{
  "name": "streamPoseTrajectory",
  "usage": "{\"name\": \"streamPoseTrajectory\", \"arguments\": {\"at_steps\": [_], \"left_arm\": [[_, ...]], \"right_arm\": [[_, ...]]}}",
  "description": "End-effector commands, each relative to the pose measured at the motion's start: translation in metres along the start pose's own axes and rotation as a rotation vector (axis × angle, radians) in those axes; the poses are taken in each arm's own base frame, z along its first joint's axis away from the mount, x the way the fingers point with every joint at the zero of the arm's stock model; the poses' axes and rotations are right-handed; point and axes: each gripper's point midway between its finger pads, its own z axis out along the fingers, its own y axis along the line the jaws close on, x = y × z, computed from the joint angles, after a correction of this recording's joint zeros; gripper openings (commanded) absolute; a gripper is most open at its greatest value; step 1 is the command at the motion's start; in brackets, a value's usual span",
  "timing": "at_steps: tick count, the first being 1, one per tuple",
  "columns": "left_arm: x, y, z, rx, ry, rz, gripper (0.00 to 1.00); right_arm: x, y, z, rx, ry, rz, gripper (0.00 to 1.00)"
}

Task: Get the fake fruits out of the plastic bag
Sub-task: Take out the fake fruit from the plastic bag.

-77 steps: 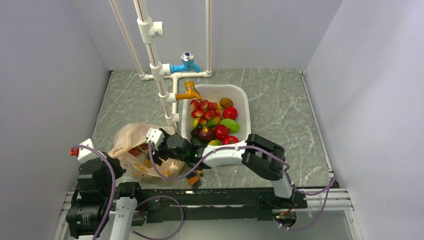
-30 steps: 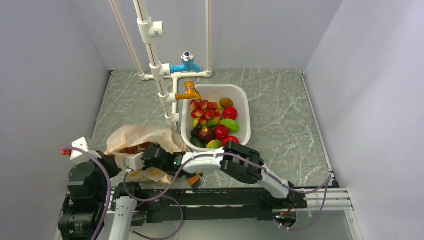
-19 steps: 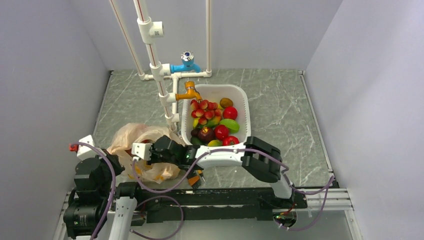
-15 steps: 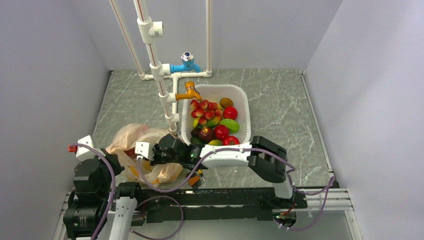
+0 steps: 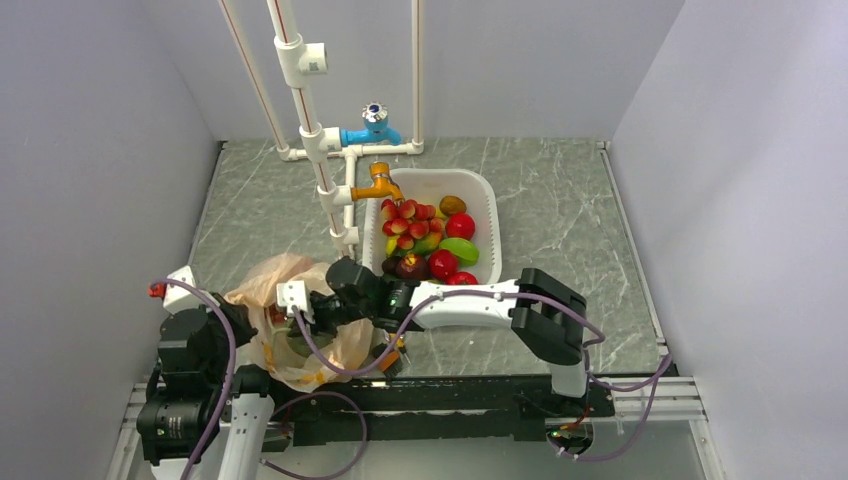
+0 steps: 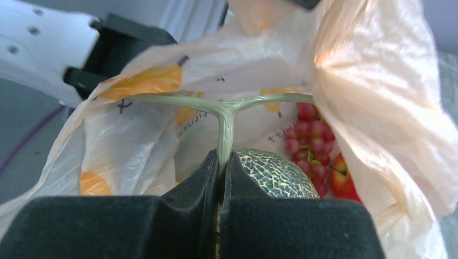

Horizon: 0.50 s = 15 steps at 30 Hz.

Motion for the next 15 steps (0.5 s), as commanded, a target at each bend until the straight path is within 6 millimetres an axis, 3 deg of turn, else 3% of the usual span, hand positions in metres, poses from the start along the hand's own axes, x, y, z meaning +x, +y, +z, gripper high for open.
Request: {"name": "streamPoseTrajectory", "arguments": {"at_steps": [1, 3, 8, 11, 15], "left_arm": [[-0.011, -0.011, -0.005, 0.054, -0.046, -0.021, 0.0], [-0.013, -0.008, -0.008, 0.041, -0.053, -0.018, 0.0], [-0.021, 0.003, -0.021, -0.005, -0.106, -0.034, 0.0], [-0.028, 0.003, -0.025, 0.013, -0.176, -0.062, 0.0], [-0.026, 0.004, -0.022, 0.006, -0.182, -0.096, 0.0]], "right_arm": [[-0.08, -0.001, -0.013, -0.108, -0.201, -0.014, 0.0], [-0.083, -0.014, -0.023, -0.074, -0.233, 0.028, 0.0], [-0.099, -0.039, -0.071, -0.09, -0.386, 0.189, 0.0], [-0.099, -0.037, -0.075, -0.097, -0.367, 0.183, 0.0], [-0.113, -0.034, -0.089, -0.09, -0.42, 0.182, 0.0]]}}
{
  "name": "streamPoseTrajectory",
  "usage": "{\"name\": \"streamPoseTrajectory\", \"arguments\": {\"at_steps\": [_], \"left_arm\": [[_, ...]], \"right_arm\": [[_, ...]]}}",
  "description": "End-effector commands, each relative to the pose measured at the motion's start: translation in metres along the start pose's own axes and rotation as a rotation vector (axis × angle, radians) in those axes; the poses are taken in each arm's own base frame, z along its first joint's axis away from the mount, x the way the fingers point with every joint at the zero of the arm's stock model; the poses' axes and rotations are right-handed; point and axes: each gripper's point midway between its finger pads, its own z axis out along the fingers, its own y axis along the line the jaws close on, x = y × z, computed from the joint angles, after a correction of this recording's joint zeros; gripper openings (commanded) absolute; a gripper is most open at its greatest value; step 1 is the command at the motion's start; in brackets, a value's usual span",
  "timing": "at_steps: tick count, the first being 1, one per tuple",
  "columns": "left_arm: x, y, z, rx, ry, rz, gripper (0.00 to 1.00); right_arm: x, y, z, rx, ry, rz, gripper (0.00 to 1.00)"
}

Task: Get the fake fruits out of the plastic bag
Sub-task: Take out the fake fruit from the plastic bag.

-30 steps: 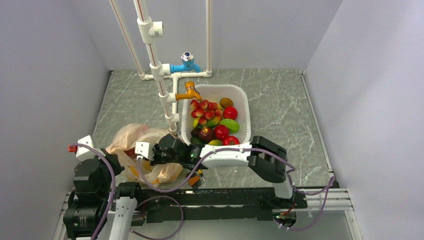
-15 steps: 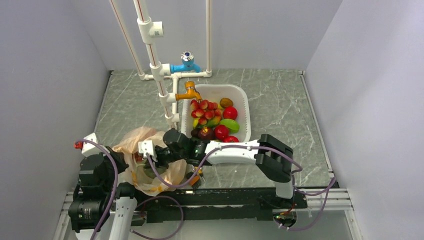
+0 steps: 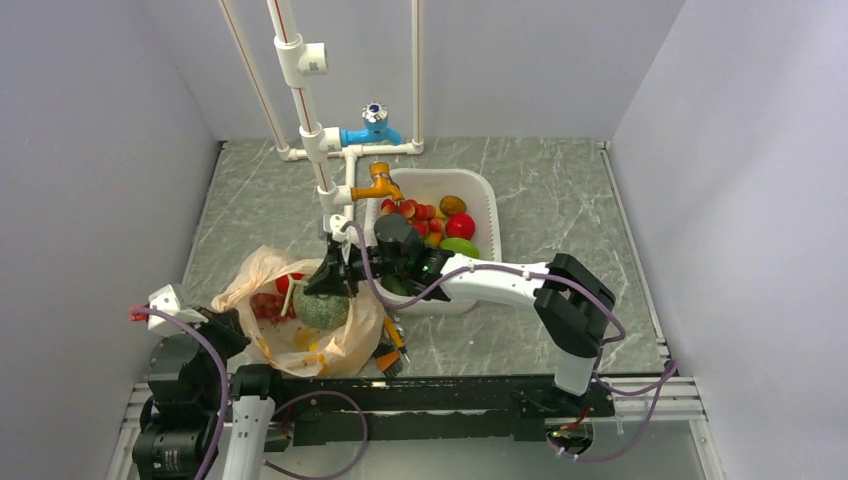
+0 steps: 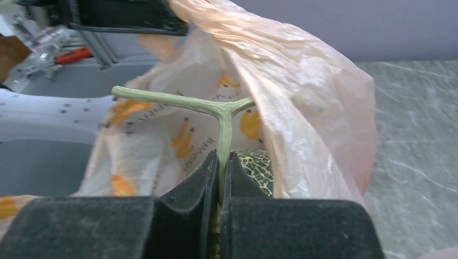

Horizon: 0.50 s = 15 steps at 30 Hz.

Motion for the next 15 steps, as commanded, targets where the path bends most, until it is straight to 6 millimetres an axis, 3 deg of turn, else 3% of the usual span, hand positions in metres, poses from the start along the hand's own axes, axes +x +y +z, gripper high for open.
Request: {"name": "streamPoseTrajectory", "arguments": {"at_steps": [1, 8, 15], "left_arm": [[-0.01, 0.0, 0.002, -0.02, -0.042, -0.052, 0.0], [0.004, -0.008, 0.018, 0.006, 0.037, -0.042, 0.0], [0.031, -0.007, 0.027, 0.022, 0.112, -0.042, 0.0]], "right_arm": [[-0.068, 0.049, -0.013, -0.136, -0.17, -0.067, 0.0], [-0.097, 0.091, -0.021, -0.369, -0.257, 0.035, 0.0], [-0.137, 0.076, -0.049, -0.275, -0.366, 0.053, 0.0]]}}
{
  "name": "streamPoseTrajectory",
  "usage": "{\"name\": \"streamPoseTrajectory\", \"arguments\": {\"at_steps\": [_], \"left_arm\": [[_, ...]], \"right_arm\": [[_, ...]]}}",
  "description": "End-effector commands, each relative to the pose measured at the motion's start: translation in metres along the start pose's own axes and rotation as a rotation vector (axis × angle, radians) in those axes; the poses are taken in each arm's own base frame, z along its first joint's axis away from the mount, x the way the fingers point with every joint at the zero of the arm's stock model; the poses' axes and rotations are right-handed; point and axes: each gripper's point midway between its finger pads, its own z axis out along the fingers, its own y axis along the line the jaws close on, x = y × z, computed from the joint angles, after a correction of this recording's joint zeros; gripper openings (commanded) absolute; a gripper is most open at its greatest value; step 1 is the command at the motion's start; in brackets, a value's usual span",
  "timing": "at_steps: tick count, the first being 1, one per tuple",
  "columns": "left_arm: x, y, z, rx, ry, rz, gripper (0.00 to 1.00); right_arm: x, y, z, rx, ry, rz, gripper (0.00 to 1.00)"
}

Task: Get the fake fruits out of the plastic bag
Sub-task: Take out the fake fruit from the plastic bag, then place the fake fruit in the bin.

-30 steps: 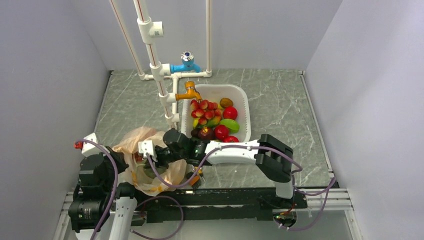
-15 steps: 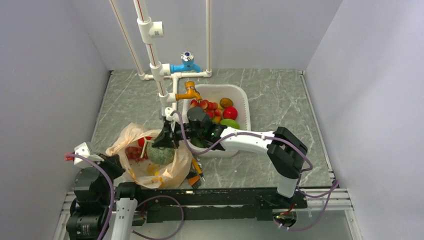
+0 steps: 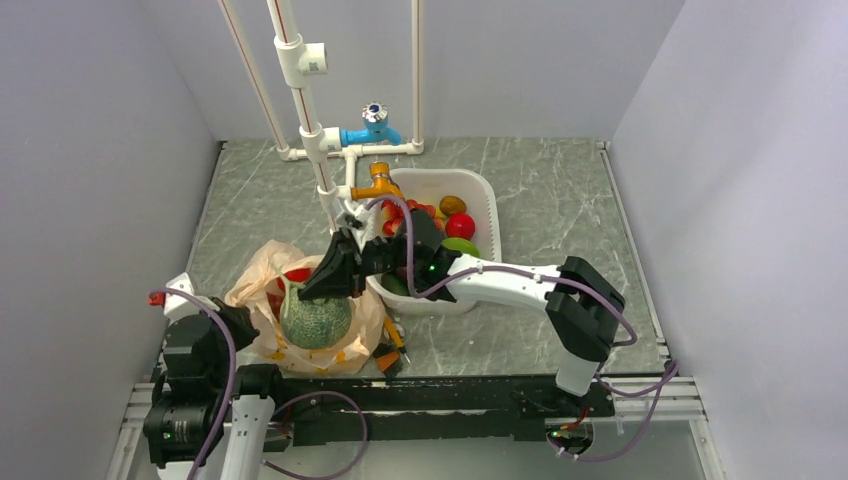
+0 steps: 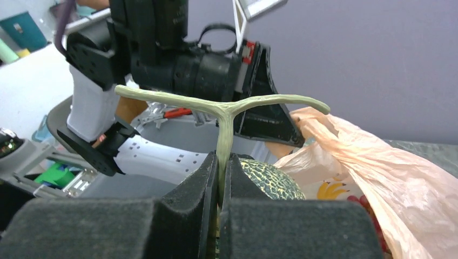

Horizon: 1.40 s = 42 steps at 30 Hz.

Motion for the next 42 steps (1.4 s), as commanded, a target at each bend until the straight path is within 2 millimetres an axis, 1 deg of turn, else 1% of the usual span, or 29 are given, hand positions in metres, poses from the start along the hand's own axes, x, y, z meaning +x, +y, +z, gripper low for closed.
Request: {"name": "streamPoseTrajectory", "arguments": {"at_steps": [1, 3, 5, 6, 7, 11, 13, 14, 15, 16, 18, 21, 22, 25, 26, 29, 31, 33, 35, 37, 38, 40, 42], "left_arm": [[0.01, -0.008, 0.008, 0.049, 0.025, -0.021, 0.0], [0.009, -0.007, 0.008, 0.04, 0.022, -0.027, 0.0], [0.011, -0.009, 0.009, 0.048, 0.032, -0.022, 0.0], [0.012, -0.009, 0.01, 0.049, 0.04, -0.019, 0.0], [0.013, -0.01, 0.012, 0.048, 0.053, -0.015, 0.0], [0.018, -0.009, 0.017, 0.033, 0.1, 0.001, 0.0], [0.02, -0.009, 0.017, 0.026, 0.113, 0.004, 0.0], [0.02, -0.008, 0.017, 0.023, 0.113, 0.002, 0.0], [0.019, -0.008, 0.017, 0.021, 0.11, -0.001, 0.0], [0.019, -0.008, 0.016, 0.022, 0.108, -0.002, 0.0], [0.018, -0.008, 0.015, 0.033, 0.091, -0.005, 0.0], [0.016, -0.011, 0.011, 0.061, 0.063, -0.003, 0.0], [0.016, -0.011, 0.01, 0.068, 0.054, -0.004, 0.0], [0.015, -0.011, 0.007, 0.074, 0.051, -0.003, 0.0], [0.017, -0.011, 0.008, 0.07, 0.063, -0.003, 0.0], [0.019, -0.014, 0.011, 0.083, 0.084, 0.012, 0.0], [0.02, -0.015, 0.012, 0.082, 0.091, 0.015, 0.0], [0.02, -0.015, 0.013, 0.082, 0.097, 0.019, 0.0], [0.02, -0.015, 0.013, 0.082, 0.094, 0.017, 0.0], [0.02, -0.013, 0.012, 0.073, 0.088, 0.01, 0.0], [0.019, -0.012, 0.011, 0.07, 0.082, 0.008, 0.0], [0.017, -0.011, 0.01, 0.065, 0.069, -0.001, 0.0], [0.016, -0.009, 0.009, 0.056, 0.057, -0.01, 0.0]], "right_arm": [[-0.07, 0.018, -0.021, 0.019, -0.146, -0.098, 0.0], [-0.079, 0.014, -0.034, 0.106, -0.155, -0.144, 0.0], [-0.087, 0.007, -0.05, 0.236, -0.153, -0.206, 0.0], [-0.089, 0.004, -0.059, 0.304, -0.145, -0.245, 0.0], [-0.086, 0.001, -0.07, 0.367, -0.128, -0.275, 0.0], [-0.088, -0.012, -0.122, 0.663, -0.122, -0.354, 0.0], [-0.091, -0.021, -0.155, 0.839, -0.125, -0.379, 0.0], [-0.084, -0.028, -0.17, 0.916, -0.105, -0.378, 0.0], [-0.082, -0.031, -0.185, 0.994, -0.1, -0.375, 0.0], [-0.074, -0.038, -0.203, 1.083, -0.081, -0.356, 0.0], [-0.062, -0.044, -0.233, 1.223, -0.069, -0.328, 0.0], [-0.04, -0.048, -0.268, 1.372, -0.025, -0.309, 0.0], [-0.033, -0.05, -0.276, 1.405, -0.011, -0.312, 0.0], [-0.006, -0.063, -0.294, 1.477, 0.071, -0.302, 0.0], [0.001, -0.067, -0.294, 1.483, 0.094, -0.287, 0.0], [0.02, -0.074, -0.285, 1.44, 0.126, -0.227, 0.0], [0.033, -0.081, -0.286, 1.458, 0.151, -0.186, 0.0], [0.046, -0.087, -0.291, 1.496, 0.195, -0.145, 0.03], [0.058, -0.09, -0.293, 1.511, 0.232, -0.112, 0.1], [0.066, -0.091, -0.296, 1.528, 0.258, -0.084, 0.23], [0.07, -0.09, -0.298, 1.538, 0.271, -0.073, 0.32], [0.075, -0.089, -0.302, 1.549, 0.29, -0.055, 0.42], [0.075, -0.086, -0.304, 1.556, 0.311, -0.05, 0.51]]}}
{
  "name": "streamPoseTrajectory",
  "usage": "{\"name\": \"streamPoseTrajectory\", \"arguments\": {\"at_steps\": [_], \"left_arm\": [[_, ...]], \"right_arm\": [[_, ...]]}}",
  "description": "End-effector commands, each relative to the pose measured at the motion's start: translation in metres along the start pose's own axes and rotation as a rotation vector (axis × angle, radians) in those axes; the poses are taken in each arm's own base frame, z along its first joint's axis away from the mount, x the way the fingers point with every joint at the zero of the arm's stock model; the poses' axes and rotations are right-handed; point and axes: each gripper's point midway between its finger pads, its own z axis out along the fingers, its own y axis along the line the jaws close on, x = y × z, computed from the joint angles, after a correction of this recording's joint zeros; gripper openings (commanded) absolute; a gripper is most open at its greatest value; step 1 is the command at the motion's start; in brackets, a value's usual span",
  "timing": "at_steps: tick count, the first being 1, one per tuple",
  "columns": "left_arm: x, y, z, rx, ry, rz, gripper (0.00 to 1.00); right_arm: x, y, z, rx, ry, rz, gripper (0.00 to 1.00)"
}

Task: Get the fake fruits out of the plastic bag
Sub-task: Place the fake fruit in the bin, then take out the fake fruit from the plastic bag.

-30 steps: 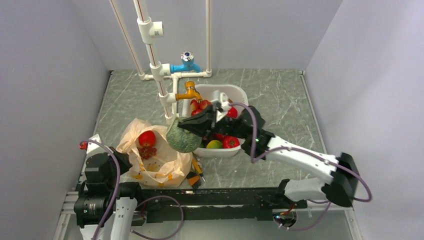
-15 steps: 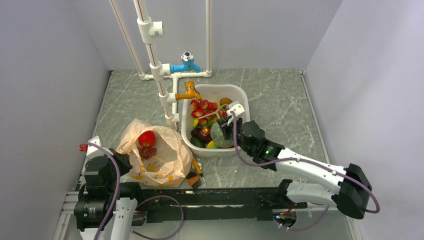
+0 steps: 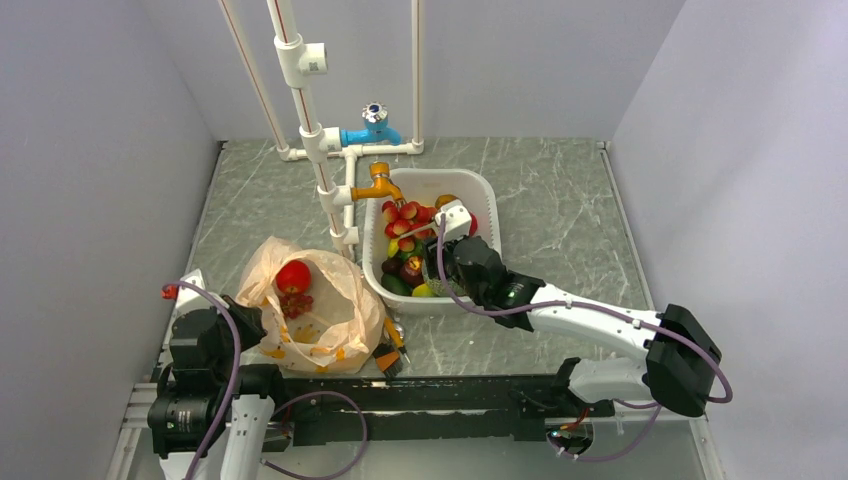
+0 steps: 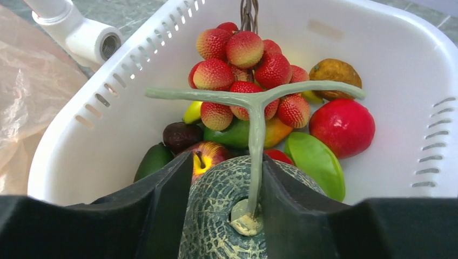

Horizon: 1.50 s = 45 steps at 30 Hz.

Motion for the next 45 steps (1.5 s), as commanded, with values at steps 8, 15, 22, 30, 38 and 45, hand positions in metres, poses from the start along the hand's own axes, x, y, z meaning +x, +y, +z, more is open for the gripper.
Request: {"name": "streamPoseTrajectory", "arguments": {"at_steps": [8, 15, 22, 30, 38, 45], "left_arm": [[-0.009, 0.0, -0.002, -0.002, -0.053, -0.008, 0.0], [-0.011, 0.0, -0.002, -0.001, -0.067, -0.009, 0.0], [-0.01, -0.001, -0.001, 0.001, -0.057, -0.006, 0.0], [-0.011, 0.0, -0.003, 0.002, -0.074, -0.01, 0.0], [-0.011, -0.001, -0.002, 0.005, -0.073, -0.007, 0.0], [-0.01, -0.003, -0.001, 0.014, -0.061, 0.004, 0.0]], "right_arm": [[-0.028, -0.019, -0.039, 0.037, 0.039, -0.042, 0.82], [-0.07, 0.053, -0.075, -0.396, -0.057, -0.072, 0.96], [-0.079, 0.193, -0.135, -0.914, -0.115, -0.233, 0.94], [-0.056, 0.267, -0.09, -0.957, 0.029, -0.355, 0.69], [-0.027, 0.28, -0.016, -0.765, 0.159, -0.486, 0.38], [0.028, 0.27, 0.014, -0.701, 0.276, -0.598, 0.36]]}}
